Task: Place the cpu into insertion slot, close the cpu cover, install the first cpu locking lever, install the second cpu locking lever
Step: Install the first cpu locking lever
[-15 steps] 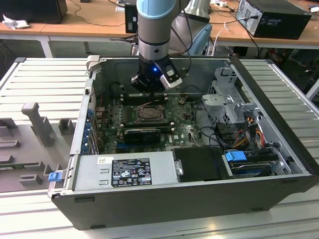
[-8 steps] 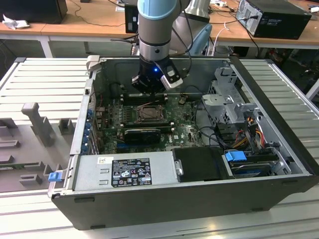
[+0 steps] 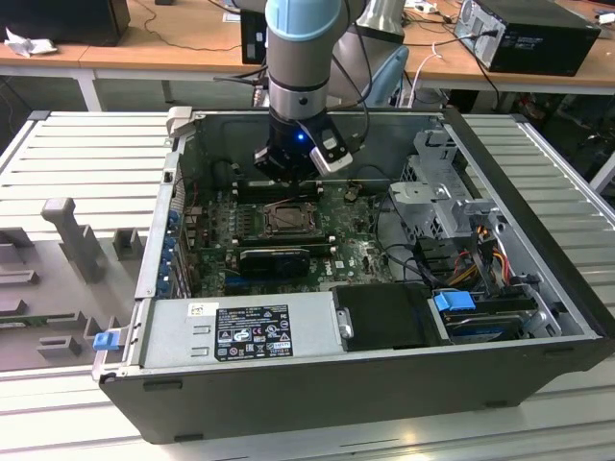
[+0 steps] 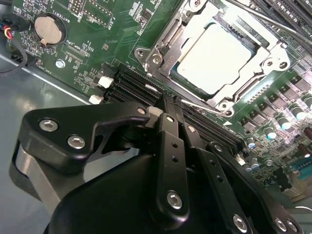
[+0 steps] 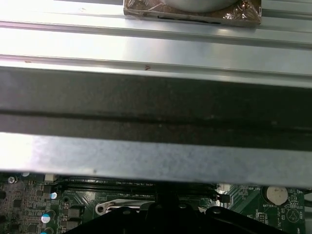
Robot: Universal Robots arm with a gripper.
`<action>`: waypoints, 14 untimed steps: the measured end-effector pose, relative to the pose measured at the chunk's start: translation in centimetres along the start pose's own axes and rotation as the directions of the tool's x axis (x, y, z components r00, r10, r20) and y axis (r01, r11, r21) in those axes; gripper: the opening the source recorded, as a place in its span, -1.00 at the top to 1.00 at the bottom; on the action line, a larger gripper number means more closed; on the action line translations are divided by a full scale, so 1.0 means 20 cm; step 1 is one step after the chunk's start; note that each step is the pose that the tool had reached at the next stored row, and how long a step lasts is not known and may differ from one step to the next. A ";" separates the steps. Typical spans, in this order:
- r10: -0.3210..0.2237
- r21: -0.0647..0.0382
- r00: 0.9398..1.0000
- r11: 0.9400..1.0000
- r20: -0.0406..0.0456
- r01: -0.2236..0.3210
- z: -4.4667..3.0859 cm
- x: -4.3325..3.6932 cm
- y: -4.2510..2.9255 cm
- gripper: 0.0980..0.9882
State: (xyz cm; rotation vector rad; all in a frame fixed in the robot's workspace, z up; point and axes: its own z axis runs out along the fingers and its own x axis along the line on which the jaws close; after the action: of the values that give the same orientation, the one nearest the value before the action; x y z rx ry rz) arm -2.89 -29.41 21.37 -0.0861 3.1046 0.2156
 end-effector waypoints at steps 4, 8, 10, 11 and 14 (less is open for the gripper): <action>0.000 0.000 1.000 1.000 0.000 0.000 0.003 -0.001 0.000 0.98; 0.000 0.000 1.000 1.000 0.000 0.000 0.006 -0.001 -0.001 0.98; 0.000 0.000 1.000 1.000 0.000 0.000 0.009 -0.001 -0.001 0.98; 0.000 0.001 1.000 1.000 0.000 0.000 0.011 -0.001 -0.002 0.98; 0.000 0.002 1.000 1.000 0.000 0.000 0.018 -0.006 -0.003 0.98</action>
State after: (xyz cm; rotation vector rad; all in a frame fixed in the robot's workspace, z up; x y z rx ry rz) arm -2.77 -29.41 21.01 -0.0864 3.1049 0.2125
